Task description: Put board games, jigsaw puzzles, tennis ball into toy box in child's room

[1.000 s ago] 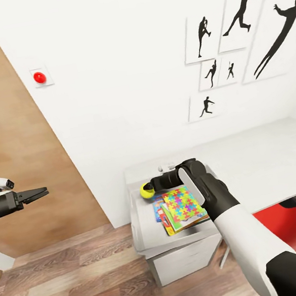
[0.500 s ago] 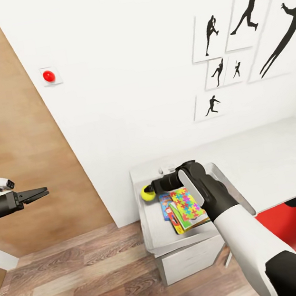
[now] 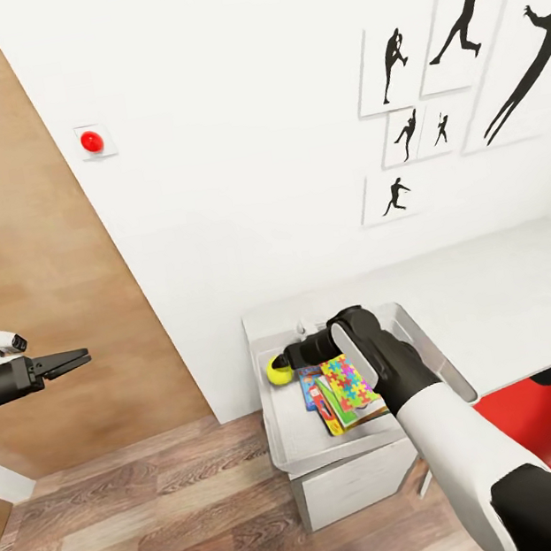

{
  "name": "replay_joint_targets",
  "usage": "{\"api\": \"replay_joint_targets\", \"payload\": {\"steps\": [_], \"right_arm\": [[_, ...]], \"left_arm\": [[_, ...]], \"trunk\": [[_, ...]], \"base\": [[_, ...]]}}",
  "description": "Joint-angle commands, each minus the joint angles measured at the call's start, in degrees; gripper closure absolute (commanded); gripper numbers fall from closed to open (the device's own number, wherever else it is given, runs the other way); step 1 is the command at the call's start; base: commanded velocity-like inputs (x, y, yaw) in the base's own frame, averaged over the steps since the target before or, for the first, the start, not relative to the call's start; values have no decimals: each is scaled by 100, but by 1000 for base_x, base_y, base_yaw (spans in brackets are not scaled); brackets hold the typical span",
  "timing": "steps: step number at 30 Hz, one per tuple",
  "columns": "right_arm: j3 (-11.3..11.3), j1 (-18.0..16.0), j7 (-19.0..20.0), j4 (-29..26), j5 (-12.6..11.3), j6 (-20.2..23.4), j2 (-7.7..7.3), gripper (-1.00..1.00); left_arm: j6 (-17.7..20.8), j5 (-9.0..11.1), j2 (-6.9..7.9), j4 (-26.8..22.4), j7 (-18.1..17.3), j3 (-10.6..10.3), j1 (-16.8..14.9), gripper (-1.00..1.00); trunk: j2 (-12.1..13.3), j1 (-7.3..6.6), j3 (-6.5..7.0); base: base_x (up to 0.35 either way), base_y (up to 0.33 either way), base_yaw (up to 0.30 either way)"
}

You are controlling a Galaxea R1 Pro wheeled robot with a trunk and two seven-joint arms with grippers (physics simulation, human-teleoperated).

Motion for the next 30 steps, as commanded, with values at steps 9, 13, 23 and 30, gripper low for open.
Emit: {"api": "replay_joint_targets", "payload": {"steps": [9, 13, 23, 30], "right_arm": [[3, -5, -12, 97, -17, 23, 0, 100], [3, -5, -11, 103, -16, 23, 0, 100], [3, -5, -10, 107, -16, 23, 0, 100], [3, -5, -10, 107, -16, 23, 0, 100]], "left_arm": [[59, -4, 2, 0, -24, -4, -5, -100], [60, -4, 2, 0, -24, -2, -5, -100], [55, -4, 2, 0, -24, -4, -5, -100], [57, -4, 2, 0, -24, -4, -5, -100]], "trunk": [[-11, 3, -11], [-11, 3, -11], [-11, 3, -11], [-11, 3, -11]], "base": [[0, 0, 0], [0, 0, 0], [0, 0, 0], [0, 0, 0]]}}
